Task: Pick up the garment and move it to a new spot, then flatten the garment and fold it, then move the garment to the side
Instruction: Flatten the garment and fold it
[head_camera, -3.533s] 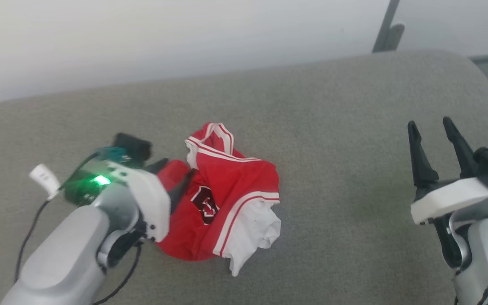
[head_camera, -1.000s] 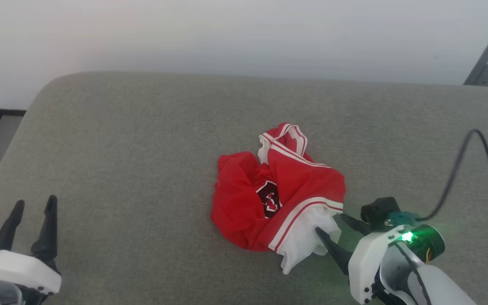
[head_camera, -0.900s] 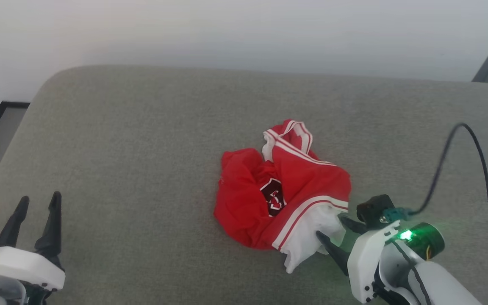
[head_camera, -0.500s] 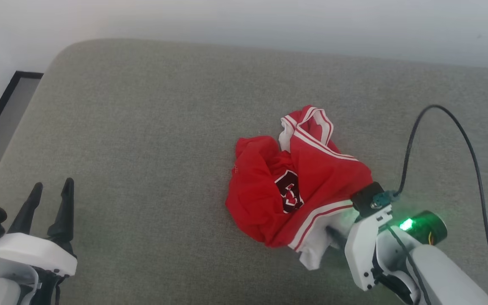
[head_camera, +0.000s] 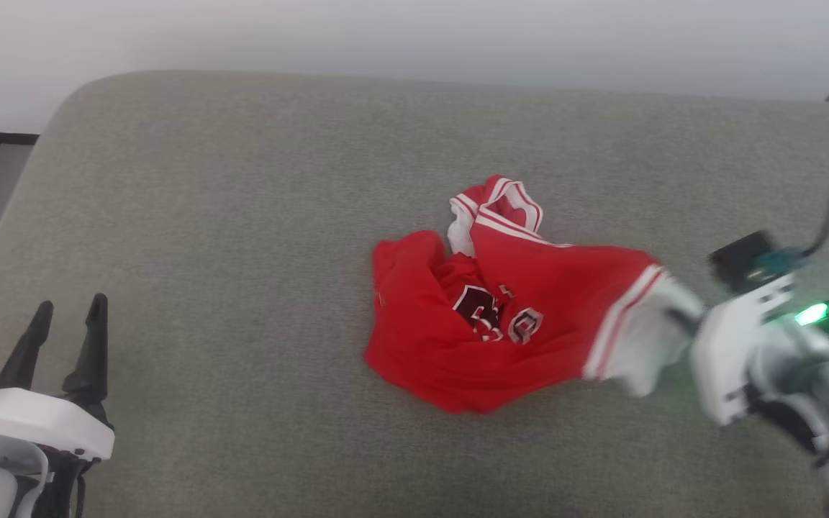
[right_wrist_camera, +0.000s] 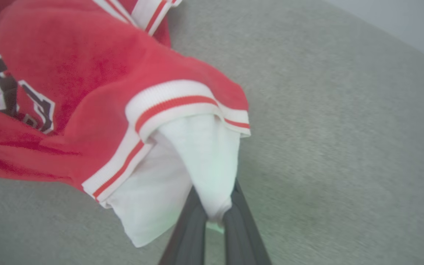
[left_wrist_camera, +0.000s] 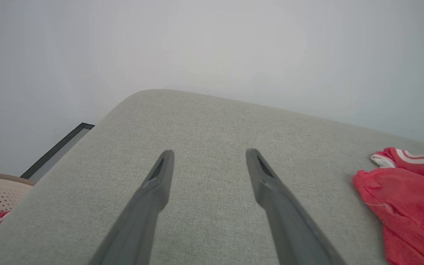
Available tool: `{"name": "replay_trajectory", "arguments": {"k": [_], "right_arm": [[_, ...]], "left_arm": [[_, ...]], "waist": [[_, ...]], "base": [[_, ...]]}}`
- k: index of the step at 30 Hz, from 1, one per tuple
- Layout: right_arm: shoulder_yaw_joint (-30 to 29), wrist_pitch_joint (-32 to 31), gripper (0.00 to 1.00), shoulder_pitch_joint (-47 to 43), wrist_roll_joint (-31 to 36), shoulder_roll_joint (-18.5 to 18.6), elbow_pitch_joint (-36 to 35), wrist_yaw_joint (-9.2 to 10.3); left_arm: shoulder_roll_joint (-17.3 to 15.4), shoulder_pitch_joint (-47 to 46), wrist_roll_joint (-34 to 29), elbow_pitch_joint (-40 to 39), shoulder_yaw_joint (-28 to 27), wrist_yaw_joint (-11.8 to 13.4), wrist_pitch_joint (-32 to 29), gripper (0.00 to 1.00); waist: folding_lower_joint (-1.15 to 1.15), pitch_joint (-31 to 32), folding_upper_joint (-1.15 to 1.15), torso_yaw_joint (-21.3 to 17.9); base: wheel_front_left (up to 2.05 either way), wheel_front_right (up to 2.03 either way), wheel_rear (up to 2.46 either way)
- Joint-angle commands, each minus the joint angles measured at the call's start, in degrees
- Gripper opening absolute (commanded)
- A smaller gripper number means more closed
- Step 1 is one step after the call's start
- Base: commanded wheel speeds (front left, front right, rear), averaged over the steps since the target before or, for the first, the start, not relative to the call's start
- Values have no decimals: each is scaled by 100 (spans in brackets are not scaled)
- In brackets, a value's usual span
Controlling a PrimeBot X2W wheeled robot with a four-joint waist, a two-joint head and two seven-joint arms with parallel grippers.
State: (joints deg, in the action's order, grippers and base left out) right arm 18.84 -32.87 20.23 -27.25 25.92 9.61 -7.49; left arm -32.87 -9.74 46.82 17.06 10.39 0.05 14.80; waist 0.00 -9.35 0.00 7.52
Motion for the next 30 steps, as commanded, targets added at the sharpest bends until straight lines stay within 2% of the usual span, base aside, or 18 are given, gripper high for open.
{"name": "replay_trajectory", "arguments": {"k": [1,6,10,16,22,23,24,25,30], "right_arm": [[-219,-69,0,32,15,156,-97,0],[-900,-299,0,0,66,525,-243,-1],[-1245,-382,0,-56,123,627,-199,-1],[-1678,-350,0,-166,186,527,320,-1],[-1609,-149,0,5,168,263,1101,-1],[-1577,-106,20,56,142,208,1216,-1],[-1537,-65,46,95,139,182,1297,-1],[-1498,-34,100,135,139,172,1374,-1],[-1316,-103,100,312,-5,234,1527,-1]], "left_arm": [[-34,-88,-22,-9,-30,-16,35,100],[-78,-144,-43,-39,-34,-40,33,100],[-92,-227,-56,-38,-8,-40,17,100],[-82,-389,-103,-2,94,-95,-35,100],[-77,-565,-119,107,162,-167,-63,100],[-80,-595,-120,129,172,-176,-68,100],[-80,-621,-125,148,187,-185,-75,100],[-81,-639,-136,166,202,-188,-89,100],[-170,-730,-120,187,272,-246,-228,100]], "waist": [[0,-17,0,-88],[0,-93,0,-217],[0,-159,0,-256],[0,-310,0,-238],[0,-420,0,-212],[0,-423,0,-215],[0,-421,0,-219],[0,-413,0,-230],[0,-281,0,-396]], "base": [[0,0,0],[0,0,0],[0,0,0],[0,0,0],[0,0,0],[0,0,0],[0,0,0],[0,0,0],[0,0,0]]}}
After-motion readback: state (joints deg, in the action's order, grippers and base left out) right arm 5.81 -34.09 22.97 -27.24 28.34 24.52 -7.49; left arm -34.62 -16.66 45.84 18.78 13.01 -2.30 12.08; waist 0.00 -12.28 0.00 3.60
